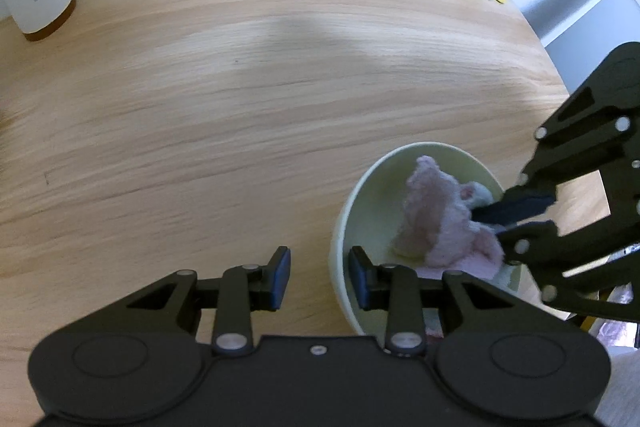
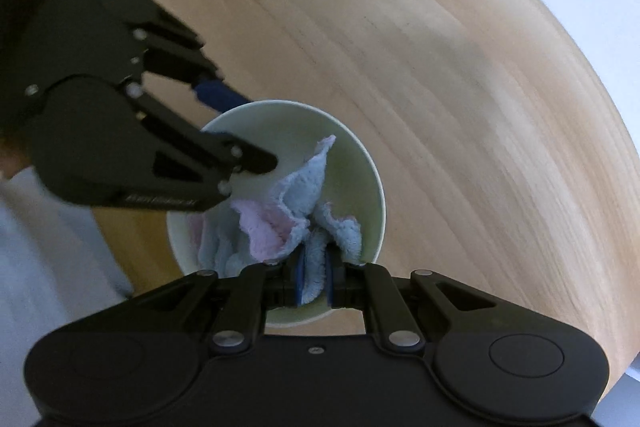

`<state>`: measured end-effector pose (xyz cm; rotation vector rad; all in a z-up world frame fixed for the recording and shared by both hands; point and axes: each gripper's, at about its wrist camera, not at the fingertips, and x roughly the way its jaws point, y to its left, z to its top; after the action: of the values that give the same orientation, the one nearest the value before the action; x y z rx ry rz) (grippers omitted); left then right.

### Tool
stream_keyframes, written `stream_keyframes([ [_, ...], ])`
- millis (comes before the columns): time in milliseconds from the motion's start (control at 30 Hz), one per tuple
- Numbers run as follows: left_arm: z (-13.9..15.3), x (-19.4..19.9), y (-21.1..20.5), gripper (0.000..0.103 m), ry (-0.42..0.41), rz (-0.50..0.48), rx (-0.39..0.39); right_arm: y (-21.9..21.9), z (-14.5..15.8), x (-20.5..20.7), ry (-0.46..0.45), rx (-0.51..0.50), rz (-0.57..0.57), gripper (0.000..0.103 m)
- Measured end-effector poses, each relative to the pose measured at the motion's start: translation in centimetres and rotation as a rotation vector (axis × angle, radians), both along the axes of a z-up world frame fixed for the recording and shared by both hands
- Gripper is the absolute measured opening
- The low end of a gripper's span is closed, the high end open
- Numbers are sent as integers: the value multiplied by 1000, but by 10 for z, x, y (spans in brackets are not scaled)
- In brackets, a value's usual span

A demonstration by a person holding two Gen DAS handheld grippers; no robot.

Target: Clean bowl

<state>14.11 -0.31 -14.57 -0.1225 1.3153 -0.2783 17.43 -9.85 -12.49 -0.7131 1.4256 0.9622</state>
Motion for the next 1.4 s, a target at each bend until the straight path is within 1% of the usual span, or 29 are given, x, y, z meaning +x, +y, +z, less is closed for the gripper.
stream_keyframes([
  [267, 0, 0, -1, 32, 7, -6, 2, -8, 12, -2, 59, 20, -26, 11],
  [467, -3, 5, -5, 32, 22, 5, -16, -3, -2, -5, 85, 32, -21, 11],
  [533, -4, 6, -5, 32, 28, 8, -20, -1, -11, -6, 63, 27, -33, 11],
  [633, -6, 7, -2, 32, 44, 16, -39, -1, -19, -8, 25, 45, -53, 11],
  [833, -5, 10, -3, 31, 49, 18, -31, -2, -21, -17, -28, 103, -48, 11],
  [967, -5, 11, -4, 31, 52, 17, -29, -8, -16, -16, 4, 124, -53, 11],
  [1100, -4, 11, -4, 31, 54, 16, -28, -24, 3, -11, 92, 197, -93, 11],
  [1233, -4, 13, -1, 30, 70, 31, -37, -31, 14, -12, 124, 240, -128, 11],
  [1400, -4, 12, 1, 30, 73, 43, -44, -31, 18, -19, 140, 259, -138, 11],
])
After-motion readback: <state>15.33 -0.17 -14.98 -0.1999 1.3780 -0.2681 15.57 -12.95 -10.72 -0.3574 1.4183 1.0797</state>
